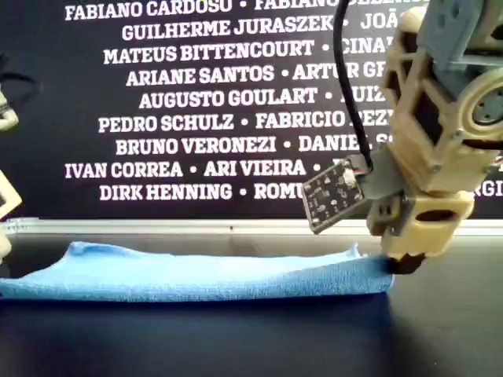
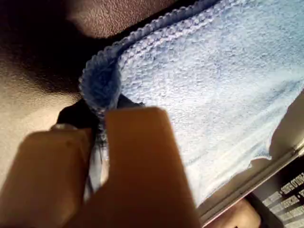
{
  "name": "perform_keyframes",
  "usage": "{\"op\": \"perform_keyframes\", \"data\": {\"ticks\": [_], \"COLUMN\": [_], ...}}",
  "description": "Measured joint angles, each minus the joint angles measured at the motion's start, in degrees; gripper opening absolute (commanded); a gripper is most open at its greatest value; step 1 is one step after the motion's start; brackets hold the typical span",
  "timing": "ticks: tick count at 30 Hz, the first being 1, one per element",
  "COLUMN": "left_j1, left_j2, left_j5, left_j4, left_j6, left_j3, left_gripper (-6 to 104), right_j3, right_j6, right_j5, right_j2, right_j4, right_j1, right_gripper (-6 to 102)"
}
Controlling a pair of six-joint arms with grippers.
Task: Fold a cloth
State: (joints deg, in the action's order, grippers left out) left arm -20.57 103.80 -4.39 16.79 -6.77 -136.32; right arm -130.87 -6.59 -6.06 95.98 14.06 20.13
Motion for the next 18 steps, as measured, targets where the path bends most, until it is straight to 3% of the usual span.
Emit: {"op": "perform_keyframes", "data": {"ticks": [5, 9, 18], "left_j1": [0.0, 0.0, 0.0], "left_j2": [0.79, 5.71, 30.85], "left_j5": [0.0, 0.0, 0.09], "left_j4": [0.0, 0.0, 0.09], "left_j6": [0.26, 0.26, 0.26], "left_j3": [-0.09, -2.72, -19.6], "left_gripper": [51, 68, 71], "right_j3": [-3.25, -6.24, -14.68], "right_j6": [0.0, 0.0, 0.62], "right_j5": [0.09, 0.09, -0.18], "right_j2": [1.49, 5.8, 24.52], "right_j4": [0.0, 0.0, 0.0], "right_j1": [0.0, -0.18, -0.7], "right_gripper": [44, 44, 44]}}
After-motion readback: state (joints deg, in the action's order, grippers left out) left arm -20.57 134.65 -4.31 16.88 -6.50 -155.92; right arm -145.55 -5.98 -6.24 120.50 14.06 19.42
